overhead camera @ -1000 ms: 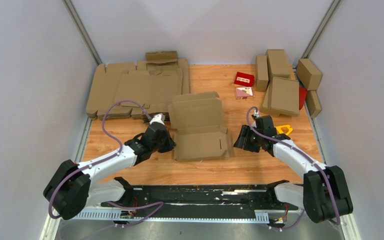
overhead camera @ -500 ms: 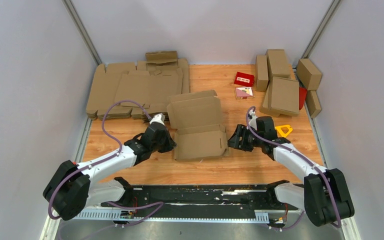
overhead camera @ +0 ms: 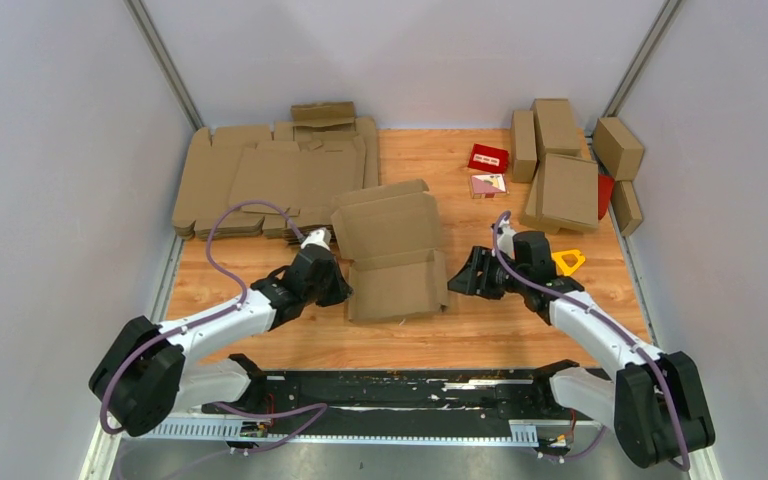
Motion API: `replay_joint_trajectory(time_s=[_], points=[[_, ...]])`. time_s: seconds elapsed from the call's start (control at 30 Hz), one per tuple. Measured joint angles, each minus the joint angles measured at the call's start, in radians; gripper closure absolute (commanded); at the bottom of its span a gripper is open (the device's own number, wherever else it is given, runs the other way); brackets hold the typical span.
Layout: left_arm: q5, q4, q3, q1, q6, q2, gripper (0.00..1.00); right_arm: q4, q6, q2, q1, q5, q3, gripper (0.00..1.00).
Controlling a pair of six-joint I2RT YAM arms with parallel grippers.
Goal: Fold the paper box
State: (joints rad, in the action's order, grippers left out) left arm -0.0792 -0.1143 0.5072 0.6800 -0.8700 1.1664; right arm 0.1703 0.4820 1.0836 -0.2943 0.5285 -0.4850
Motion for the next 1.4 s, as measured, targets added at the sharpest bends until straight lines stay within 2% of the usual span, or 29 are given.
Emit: replay_joint_trajectory(time_s=[0.67, 0.87, 1.03, 1.4], points=[[0.004, 0.0, 0.0, 0.0, 0.003, 0.016, 1.0, -0.204, 0.116, 0.077, 0.0, 0.143, 0.023, 0.51], [0.004, 0.001, 0.0, 0.0, 0.004, 0.018, 1.0, -0.265, 0.169, 0.086, 0.0, 0.171, 0.034, 0.56], [0.008, 0.006, 0.0, 0.0, 0.004, 0.022, 1.0, -0.312, 0.209, 0.085, 0.0, 0.188, 0.041, 0.65], [0.019, 0.029, 0.0, 0.0, 0.004, 0.047, 1.0, -0.416, 0.258, 0.097, 0.0, 0.223, 0.072, 0.63]])
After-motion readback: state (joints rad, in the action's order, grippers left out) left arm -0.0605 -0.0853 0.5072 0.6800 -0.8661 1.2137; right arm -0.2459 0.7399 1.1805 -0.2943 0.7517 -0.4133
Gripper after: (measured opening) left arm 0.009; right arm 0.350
